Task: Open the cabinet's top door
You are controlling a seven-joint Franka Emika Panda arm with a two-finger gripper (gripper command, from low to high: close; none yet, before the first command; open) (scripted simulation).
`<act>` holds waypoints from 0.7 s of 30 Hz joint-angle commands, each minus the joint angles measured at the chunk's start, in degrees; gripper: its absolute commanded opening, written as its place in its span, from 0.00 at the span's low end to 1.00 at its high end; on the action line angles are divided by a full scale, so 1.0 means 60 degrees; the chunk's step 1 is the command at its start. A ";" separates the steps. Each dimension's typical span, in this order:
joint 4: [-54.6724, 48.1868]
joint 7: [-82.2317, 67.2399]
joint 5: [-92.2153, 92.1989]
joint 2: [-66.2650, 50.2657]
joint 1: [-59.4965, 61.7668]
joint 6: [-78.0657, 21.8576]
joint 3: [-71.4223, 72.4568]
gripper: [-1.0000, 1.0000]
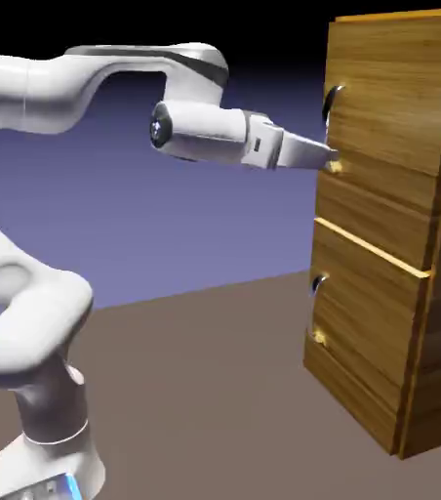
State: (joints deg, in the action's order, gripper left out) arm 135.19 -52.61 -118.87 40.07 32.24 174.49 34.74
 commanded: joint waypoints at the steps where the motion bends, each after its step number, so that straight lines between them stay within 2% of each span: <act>1: -0.0090 -0.0333 -0.0416 0.0026 0.0115 0.0002 0.0122 0.50; 16: -0.1443 -0.5315 -0.6646 0.0414 0.1841 0.0027 0.1942 0.50; 21: -0.2212 -0.5707 -0.7084 -0.0102 0.2950 -0.0108 0.2794 0.50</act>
State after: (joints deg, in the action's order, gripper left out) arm 121.92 -86.85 -161.38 39.46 49.94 173.84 51.50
